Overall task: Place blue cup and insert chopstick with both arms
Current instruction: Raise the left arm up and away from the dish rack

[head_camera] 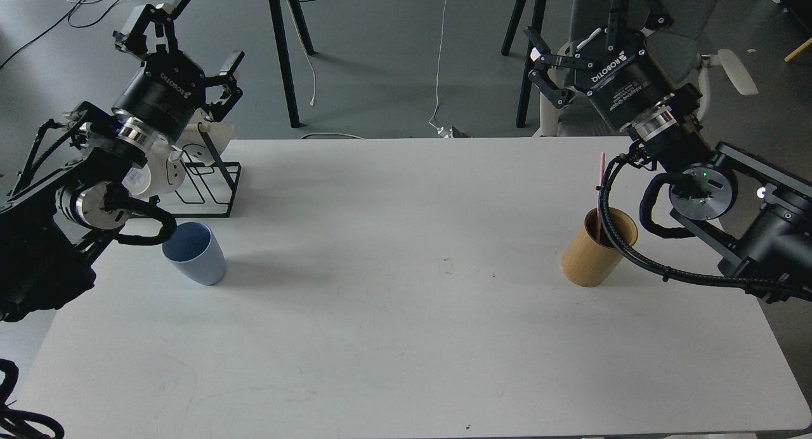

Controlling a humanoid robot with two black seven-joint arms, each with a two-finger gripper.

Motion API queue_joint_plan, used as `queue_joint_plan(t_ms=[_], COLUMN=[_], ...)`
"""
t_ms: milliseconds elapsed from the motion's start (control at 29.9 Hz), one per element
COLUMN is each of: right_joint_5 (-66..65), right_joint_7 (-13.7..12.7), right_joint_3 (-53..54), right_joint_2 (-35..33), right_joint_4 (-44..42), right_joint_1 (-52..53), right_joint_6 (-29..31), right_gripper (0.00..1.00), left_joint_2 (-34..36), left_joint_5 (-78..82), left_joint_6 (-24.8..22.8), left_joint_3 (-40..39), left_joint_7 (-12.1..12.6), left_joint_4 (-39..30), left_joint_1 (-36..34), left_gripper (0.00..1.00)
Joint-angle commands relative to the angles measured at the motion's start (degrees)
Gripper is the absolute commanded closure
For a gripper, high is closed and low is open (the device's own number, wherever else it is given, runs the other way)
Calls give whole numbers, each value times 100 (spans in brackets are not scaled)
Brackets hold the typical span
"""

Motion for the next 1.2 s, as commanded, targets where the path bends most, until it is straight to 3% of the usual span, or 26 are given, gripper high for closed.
queue_joint_plan(t_ms=[0, 401, 602, 702, 869, 1036, 1170], right_joint_5=[1, 1, -8, -8, -34, -43, -52], right_joint_7=[-1, -1, -1, -1, -1, -1, -1], right_joint_3=[46, 222, 292, 292, 274, 248, 239], right_joint_2=[-56, -56, -108, -153, -231, -355, -355], right_joint_4=[95, 104, 183, 192, 192, 165, 165], right_joint_1=[-57, -163, -180, -181, -181, -224, -233], right_joint_6=[-9, -9, -9, -9, 0, 8, 8], right_gripper=[1, 1, 1, 1, 1, 1, 1], left_joint_2=[7, 165, 964, 1359, 2606, 3775, 4138], left_joint_5=[-2, 7, 173, 690, 1622, 3614, 5661], left_joint_6=[0, 0, 0, 0, 0, 0, 0], left_joint_3=[-239, -634, -678, -573, 409, 1658, 1931], left_joint_7=[1, 1, 1, 1, 1, 1, 1], left_joint_4=[-78, 2, -1192, -1474, -1975, -2152, -2169], left_joint_1=[59, 7, -116, -405, -994, -1654, -1602], left_gripper=[1, 0, 0, 1, 0, 0, 0])
